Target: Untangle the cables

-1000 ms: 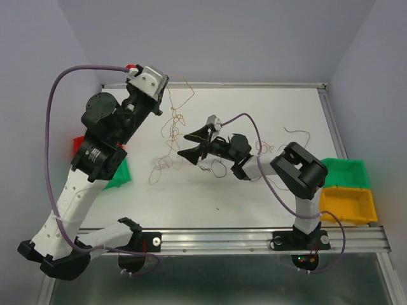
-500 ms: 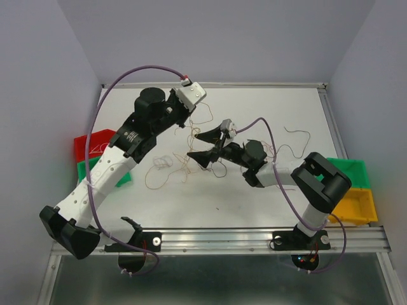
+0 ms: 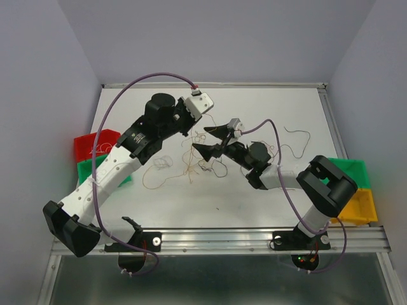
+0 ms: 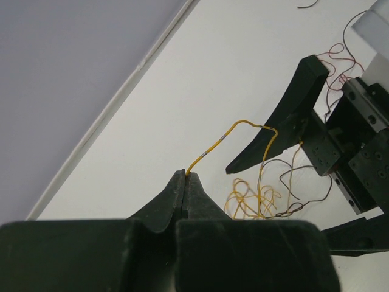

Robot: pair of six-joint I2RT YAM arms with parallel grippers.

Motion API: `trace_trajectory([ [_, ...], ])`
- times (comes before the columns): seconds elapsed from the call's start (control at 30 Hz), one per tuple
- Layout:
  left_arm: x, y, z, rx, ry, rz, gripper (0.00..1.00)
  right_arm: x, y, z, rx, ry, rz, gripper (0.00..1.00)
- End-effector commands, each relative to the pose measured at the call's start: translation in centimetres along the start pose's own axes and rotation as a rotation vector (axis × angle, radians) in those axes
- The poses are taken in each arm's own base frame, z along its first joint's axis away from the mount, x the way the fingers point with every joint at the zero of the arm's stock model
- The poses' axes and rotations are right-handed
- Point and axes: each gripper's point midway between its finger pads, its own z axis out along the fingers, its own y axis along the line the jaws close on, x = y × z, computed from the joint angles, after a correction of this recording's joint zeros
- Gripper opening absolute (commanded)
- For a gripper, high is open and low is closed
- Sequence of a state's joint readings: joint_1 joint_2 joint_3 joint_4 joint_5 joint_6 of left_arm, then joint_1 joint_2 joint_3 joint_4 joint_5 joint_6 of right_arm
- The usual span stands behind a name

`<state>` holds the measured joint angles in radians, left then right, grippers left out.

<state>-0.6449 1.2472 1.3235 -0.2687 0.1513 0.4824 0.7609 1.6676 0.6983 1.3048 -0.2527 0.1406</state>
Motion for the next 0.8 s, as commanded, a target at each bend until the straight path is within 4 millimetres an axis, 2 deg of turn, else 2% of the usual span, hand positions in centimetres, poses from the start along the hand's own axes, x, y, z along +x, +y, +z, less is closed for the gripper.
trace_trajectory([
  [0.0,0.0,1.6,-0.4,-0.098,0.010,-0.008,0.00,-8.6,-0.3,-1.4,0.069,-0.310,-0.114,0.84],
  [0.2,-0.4,1.2,-0.7,-0.079,-0.017,-0.016,0.00,-9.3,0.9,-1.8,0.018,-0.319,-0.104,0.83],
  [0.23,-0.2,0.6,-0.5,-0.049,-0.013,-0.016,0.00,-9.3,1.1,-1.7,0.003,-0.318,-0.104,0.83],
  [0.43,1.1,-1.0,0.5,0.032,0.020,-0.012,0.00,-9.9,0.5,-0.7,0.024,-0.341,-0.088,0.83],
  [0.5,1.4,-1.2,0.7,0.038,0.027,-0.011,0.00,-10.2,0.0,-0.7,0.056,-0.351,-0.085,0.82],
  [0.63,1.3,-1.8,0.4,0.072,0.019,-0.005,0.00,-10.9,-2.7,-1.3,0.214,-0.383,-0.067,0.78],
  [0.67,1.4,-2.0,0.3,0.082,0.023,-0.006,0.00,-11.1,-3.9,-1.6,0.282,-0.396,-0.059,0.74],
  [0.77,1.5,-2.2,0.1,0.096,0.031,-0.005,0.00,-11.5,-5.6,-2.4,0.382,-0.423,-0.048,0.67],
])
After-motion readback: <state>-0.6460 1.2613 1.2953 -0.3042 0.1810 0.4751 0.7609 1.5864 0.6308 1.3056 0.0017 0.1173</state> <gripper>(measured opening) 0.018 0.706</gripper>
